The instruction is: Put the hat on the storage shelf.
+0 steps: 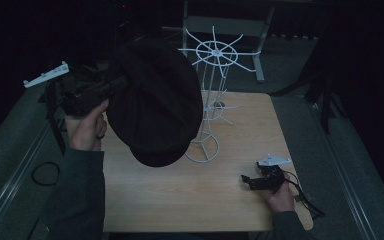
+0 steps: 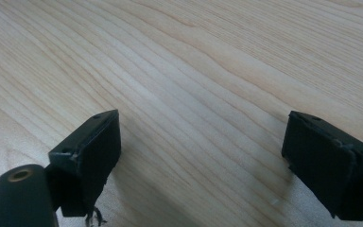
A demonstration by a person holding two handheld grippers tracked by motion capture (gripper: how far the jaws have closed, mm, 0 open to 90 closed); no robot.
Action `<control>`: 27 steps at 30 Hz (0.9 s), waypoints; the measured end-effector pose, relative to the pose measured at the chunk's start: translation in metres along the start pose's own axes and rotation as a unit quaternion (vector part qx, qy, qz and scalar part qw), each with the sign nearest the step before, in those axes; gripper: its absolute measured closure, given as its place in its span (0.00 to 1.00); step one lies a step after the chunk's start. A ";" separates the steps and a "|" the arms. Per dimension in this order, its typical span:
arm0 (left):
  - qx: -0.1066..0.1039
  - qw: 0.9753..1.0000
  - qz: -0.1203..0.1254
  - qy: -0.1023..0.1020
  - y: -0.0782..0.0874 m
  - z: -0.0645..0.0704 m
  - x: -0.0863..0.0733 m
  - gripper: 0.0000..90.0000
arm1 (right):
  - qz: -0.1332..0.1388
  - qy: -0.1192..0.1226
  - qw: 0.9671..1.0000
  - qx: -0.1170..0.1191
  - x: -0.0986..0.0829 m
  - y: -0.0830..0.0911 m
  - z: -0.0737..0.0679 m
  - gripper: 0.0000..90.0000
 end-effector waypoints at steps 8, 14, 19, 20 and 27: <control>-0.004 1.000 -0.001 -0.001 -0.004 0.003 0.002 0.86 | 0.000 0.000 1.000 0.000 0.000 0.000 0.000 0.14; -0.009 1.000 -0.005 -0.004 -0.010 0.006 0.003 0.86 | 0.000 0.000 1.000 0.000 0.000 0.000 0.000 0.14; -0.016 1.000 -0.003 -0.006 -0.014 0.011 0.006 0.86 | 0.000 0.000 1.000 0.000 0.000 0.000 0.000 0.14; -0.017 1.000 -0.004 -0.008 -0.015 0.011 0.006 0.86 | 0.000 0.000 1.000 0.000 0.000 0.000 0.000 0.14; -0.019 1.000 -0.015 -0.008 -0.027 0.013 0.005 0.86 | 0.000 0.000 1.000 0.000 0.000 0.000 0.000 0.14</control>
Point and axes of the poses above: each handheld gripper's, and its own axes: y roughly backward along the jaws, x roughly out of its top, z roughly to its right, the point moved 1 cm from there along -y, roughly forward along the jaws, and after that the axes turned 6 degrees about -z, right-handed, at the moved point
